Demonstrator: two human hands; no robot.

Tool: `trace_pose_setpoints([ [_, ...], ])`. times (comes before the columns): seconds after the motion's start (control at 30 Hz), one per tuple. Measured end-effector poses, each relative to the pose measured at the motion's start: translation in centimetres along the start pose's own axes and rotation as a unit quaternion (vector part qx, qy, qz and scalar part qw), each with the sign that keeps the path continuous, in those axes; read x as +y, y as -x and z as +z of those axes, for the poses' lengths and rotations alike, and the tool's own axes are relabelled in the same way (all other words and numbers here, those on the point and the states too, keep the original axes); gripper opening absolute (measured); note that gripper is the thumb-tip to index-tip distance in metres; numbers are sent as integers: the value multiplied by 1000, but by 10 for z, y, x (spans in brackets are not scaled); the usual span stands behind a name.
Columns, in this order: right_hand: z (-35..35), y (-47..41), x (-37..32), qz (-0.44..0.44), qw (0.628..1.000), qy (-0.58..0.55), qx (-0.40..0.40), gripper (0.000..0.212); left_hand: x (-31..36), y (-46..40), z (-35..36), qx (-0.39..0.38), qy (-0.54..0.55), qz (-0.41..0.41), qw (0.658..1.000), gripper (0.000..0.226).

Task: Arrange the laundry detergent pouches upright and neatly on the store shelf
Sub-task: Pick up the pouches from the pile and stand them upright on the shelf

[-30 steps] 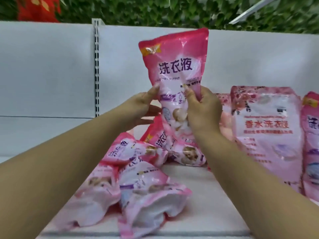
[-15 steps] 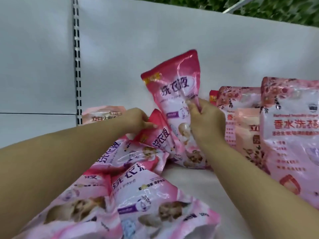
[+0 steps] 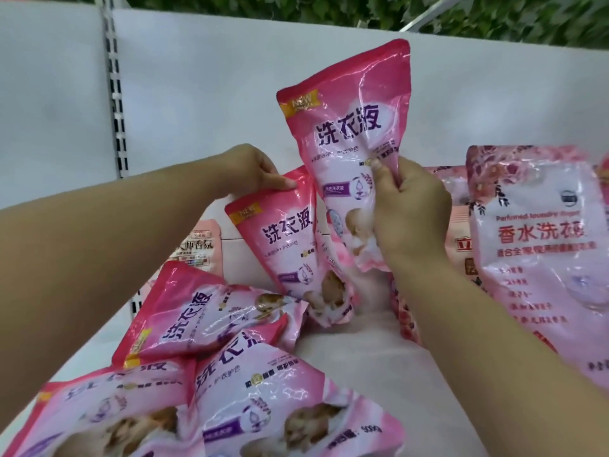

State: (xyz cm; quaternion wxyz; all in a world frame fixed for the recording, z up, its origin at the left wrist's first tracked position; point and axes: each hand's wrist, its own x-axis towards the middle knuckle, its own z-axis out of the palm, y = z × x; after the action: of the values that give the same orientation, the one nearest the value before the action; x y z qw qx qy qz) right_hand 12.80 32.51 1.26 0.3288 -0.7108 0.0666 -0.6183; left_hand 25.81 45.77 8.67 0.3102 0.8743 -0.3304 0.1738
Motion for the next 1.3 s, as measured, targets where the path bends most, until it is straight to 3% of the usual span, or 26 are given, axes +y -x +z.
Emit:
trace_pose_setpoints([
  [0.13, -1, 1, 2, 0, 1000, -6, -2, 21, 6, -6, 10, 20, 41, 8, 999, 25],
  [0.33, -2, 0, 3, -5, 1000, -4, 28, 33, 13, -9, 32, 25, -58, 66, 996, 31],
  [0.53, -4, 1, 1, -21, 999, 18, 19, 32, -15, 10, 18, 87, 2, -38, 995, 52],
  [0.6, -4, 2, 0, -26, 999, 13, 18, 31, -28, 25, 27, 6, 68, -134, 989, 64],
  [0.67, -4, 1, -2, -30, 999, 3, 25, 31, -34, 36, 44, -91, 153, -180, 967, 62],
  [0.73, -5, 0, -5, -37, 998, -10, 40, 29, -34, 36, 61, -110, 201, -177, 957, 57],
  [0.87, -12, -2, -16, -85, 986, -88, 112, 23, -32, 39, 80, -118, 181, -140, 966, 38],
  [0.97, -24, -5, -31, -112, 972, -141, 152, 18, -33, 46, 91, -139, 188, -112, 966, 56],
  [1.03, -31, -8, -40, -98, 965, -200, 135, 21, -33, 42, 99, -114, 172, -104, 973, 44],
  [1.13, -35, -8, -46, -14, 956, -292, 38, 38, -32, 40, 106, -65, 166, -101, 979, 29],
  [1.3, -32, 6, -45, 53, 932, -356, -46, 39, -23, 54, 114, -91, 152, -26, 984, 22],
])
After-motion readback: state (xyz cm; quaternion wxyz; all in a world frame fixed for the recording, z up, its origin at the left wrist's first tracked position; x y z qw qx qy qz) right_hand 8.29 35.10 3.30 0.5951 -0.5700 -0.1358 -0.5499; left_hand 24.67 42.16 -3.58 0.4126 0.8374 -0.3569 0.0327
